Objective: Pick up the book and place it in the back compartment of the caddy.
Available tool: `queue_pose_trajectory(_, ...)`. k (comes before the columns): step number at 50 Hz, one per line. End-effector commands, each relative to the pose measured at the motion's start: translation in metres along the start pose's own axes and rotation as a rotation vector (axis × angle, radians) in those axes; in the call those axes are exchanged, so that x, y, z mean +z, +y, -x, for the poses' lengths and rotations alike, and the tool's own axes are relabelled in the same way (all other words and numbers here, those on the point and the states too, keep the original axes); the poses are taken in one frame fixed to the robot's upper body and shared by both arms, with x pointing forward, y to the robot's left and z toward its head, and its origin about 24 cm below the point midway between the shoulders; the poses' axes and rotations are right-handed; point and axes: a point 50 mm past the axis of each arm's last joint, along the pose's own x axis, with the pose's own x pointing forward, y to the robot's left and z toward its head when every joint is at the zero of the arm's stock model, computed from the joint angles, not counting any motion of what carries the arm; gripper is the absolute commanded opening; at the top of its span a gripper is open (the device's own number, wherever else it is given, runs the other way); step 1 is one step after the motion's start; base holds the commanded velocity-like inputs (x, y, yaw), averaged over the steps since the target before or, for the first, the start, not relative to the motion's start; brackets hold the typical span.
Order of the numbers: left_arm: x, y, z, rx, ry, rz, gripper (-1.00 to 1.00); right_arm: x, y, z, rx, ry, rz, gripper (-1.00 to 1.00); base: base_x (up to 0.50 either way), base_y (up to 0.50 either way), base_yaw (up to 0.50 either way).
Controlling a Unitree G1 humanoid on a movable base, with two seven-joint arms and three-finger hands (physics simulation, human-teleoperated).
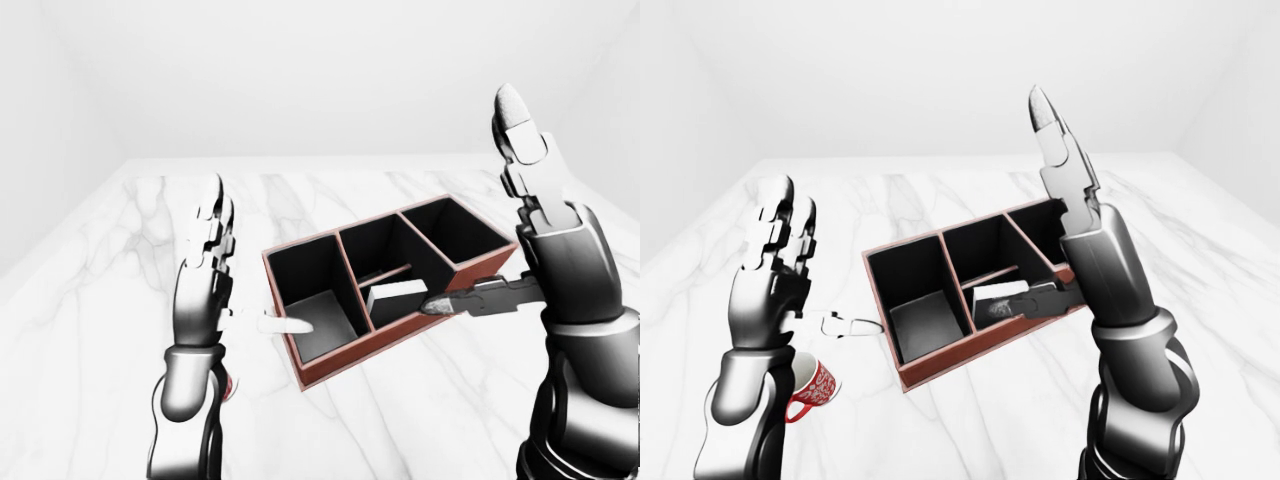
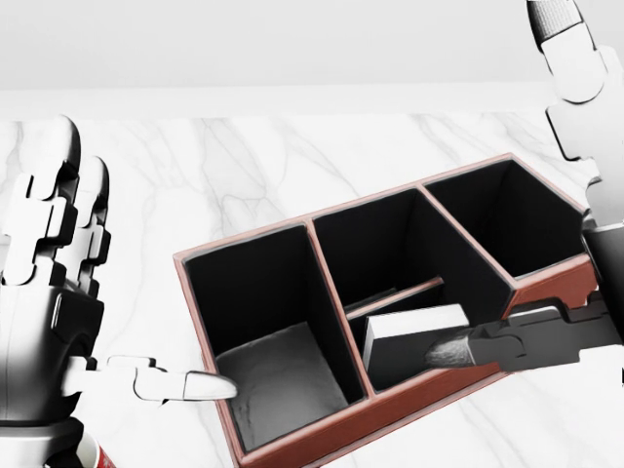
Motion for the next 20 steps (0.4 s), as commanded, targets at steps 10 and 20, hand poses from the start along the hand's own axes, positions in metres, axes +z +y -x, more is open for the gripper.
queue_pose_trajectory(10,0.008,0.004,-0.003,0.012,-0.042,0.001,1.00,0.051,-0.017,0.010,-0.018,-0.283,-0.038,1.00,0.00,0.00,0.00)
queue_pose_trajectory(20,0.008,0.004,-0.002,0.014,-0.042,0.002,1.00,0.058,-0.019,0.011,-0.028,-0.342,-0.092,1.00,0.00,0.00,0.00)
